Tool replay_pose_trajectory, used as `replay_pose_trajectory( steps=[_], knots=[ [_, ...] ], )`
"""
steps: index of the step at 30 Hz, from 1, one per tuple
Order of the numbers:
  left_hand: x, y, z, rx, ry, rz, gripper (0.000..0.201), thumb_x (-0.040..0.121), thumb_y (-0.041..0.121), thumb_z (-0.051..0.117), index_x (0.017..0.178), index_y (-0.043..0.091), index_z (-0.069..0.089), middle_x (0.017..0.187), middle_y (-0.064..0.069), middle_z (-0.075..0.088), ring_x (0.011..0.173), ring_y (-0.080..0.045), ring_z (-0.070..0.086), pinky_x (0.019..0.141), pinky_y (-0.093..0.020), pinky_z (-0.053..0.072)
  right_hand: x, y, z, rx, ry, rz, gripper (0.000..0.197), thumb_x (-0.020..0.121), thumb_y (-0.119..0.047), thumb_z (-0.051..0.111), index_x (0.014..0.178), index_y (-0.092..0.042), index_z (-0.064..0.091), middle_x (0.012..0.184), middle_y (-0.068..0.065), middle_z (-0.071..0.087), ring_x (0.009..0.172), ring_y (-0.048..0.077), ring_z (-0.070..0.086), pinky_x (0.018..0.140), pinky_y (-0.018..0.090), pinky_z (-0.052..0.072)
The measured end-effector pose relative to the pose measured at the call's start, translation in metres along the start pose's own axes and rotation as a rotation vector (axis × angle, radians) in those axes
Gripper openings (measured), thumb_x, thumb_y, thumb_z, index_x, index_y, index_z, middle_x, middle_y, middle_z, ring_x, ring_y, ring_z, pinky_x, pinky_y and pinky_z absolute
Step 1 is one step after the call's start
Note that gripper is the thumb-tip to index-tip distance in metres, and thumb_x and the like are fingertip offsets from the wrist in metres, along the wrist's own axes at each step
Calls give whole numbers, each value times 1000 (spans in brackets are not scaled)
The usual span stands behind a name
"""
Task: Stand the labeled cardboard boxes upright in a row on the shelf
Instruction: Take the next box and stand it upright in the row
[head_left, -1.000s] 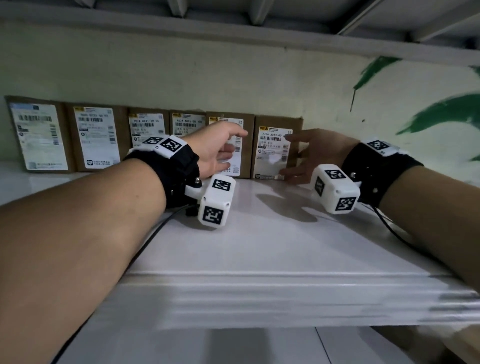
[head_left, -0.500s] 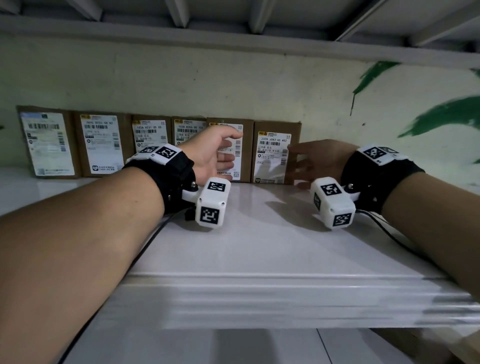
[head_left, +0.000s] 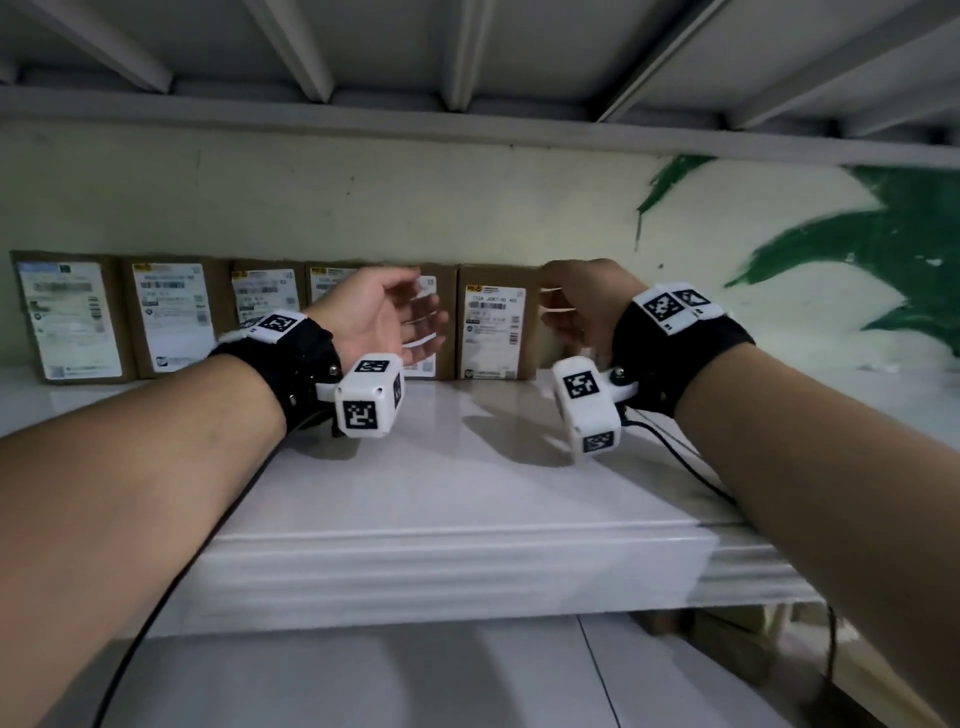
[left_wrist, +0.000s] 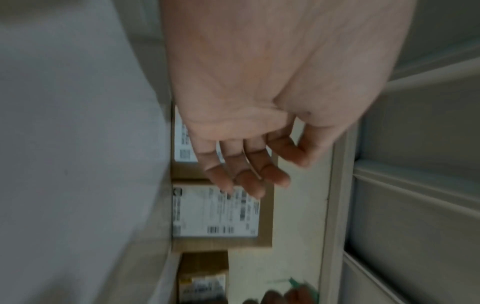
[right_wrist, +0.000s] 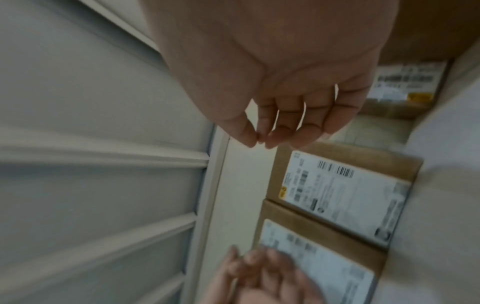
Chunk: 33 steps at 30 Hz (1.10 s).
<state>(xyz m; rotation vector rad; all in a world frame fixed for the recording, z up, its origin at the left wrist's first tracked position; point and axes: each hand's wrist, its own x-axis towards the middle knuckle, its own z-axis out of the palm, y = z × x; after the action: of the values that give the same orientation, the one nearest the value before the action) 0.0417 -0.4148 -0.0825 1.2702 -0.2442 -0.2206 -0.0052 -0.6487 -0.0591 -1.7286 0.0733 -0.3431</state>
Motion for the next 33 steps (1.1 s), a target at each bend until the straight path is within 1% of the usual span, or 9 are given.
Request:
replay_pose_trajectory(
  steps=[4, 9, 13, 16, 18, 21, 23, 29, 33],
  knots=[
    [4, -5, 50, 66, 27, -53, 35, 113, 30, 40, 86, 16, 58, 77, -6, 72, 81, -24, 69, 75, -38, 55, -16, -12, -27, 116, 35, 46, 7, 89, -25, 62, 88, -20, 67, 81, -1, 68, 67, 18, 57, 63, 24, 46],
    [-5, -18, 124, 227, -136, -119, 41, 111, 43, 42, 105, 8, 63, 115, -20, 68, 110, -35, 65, 103, -50, 51, -23, -8, -87, -160, 387, -37, 21, 78, -28, 67, 93, -13, 65, 88, 4, 62, 83, 26, 57, 77, 35, 51],
    [-7, -37, 158, 287, -113, -127, 61, 109, 50, 42, 148, 4, 51, 157, -23, 49, 149, -36, 43, 124, -53, 33, -25, 18, -112, -212, 236, 100, 51, 92, -18, 60, 141, -9, 50, 120, 3, 53, 106, 19, 41, 104, 41, 44],
    [-6, -47, 168, 291, -146, -170, 73, 107, 55, 44, 158, 3, 38, 164, -23, 40, 154, -37, 36, 123, -54, 29, -24, 35, -118, -413, 136, 152, 56, 92, -6, 63, 145, -6, 45, 144, 16, 52, 117, 29, 55, 93, 37, 46],
    [-4, -50, 170, 319, -224, -209, 84, 105, 60, 43, 164, 2, 28, 168, -22, 35, 157, -36, 32, 125, -54, 22, -18, 41, -121, -395, 53, 201, 37, 90, -6, 65, 127, -6, 57, 112, 13, 70, 99, 33, 67, 75, 31, 51],
    [-5, -44, 170, 303, -327, -238, 76, 101, 65, 43, 135, -2, 53, 143, -19, 58, 123, -34, 60, 97, -53, 46, -24, 33, -118, -151, -32, 260, 21, 95, -23, 57, 86, -7, 68, 70, 8, 69, 49, 23, 69, 49, 29, 56],
    [-3, -35, 167, 280, -311, -219, 71, 95, 64, 54, 129, 2, 52, 135, -15, 63, 109, -32, 65, 80, -46, 52, -32, 21, -112, -87, -81, 249, 29, 99, -30, 52, 85, -9, 66, 84, 8, 71, 57, 23, 68, 55, 29, 55],
    [-8, -14, 141, 192, -217, -130, 33, 92, 45, 70, 110, 18, 60, 99, -9, 67, 96, -32, 70, 87, -51, 59, -22, -13, -88, -39, -146, 193, 66, 83, -63, 68, 123, -12, 56, 106, 6, 53, 67, 21, 57, 51, 31, 57],
    [-9, -22, 120, 75, -188, -36, 22, 97, 37, 68, 103, 17, 66, 102, -13, 70, 108, -34, 67, 111, -52, 49, -8, -1, -75, -72, -147, -12, 58, 75, -65, 77, 98, -12, 68, 85, 5, 70, 66, 20, 69, 64, 29, 58]
  ],
)
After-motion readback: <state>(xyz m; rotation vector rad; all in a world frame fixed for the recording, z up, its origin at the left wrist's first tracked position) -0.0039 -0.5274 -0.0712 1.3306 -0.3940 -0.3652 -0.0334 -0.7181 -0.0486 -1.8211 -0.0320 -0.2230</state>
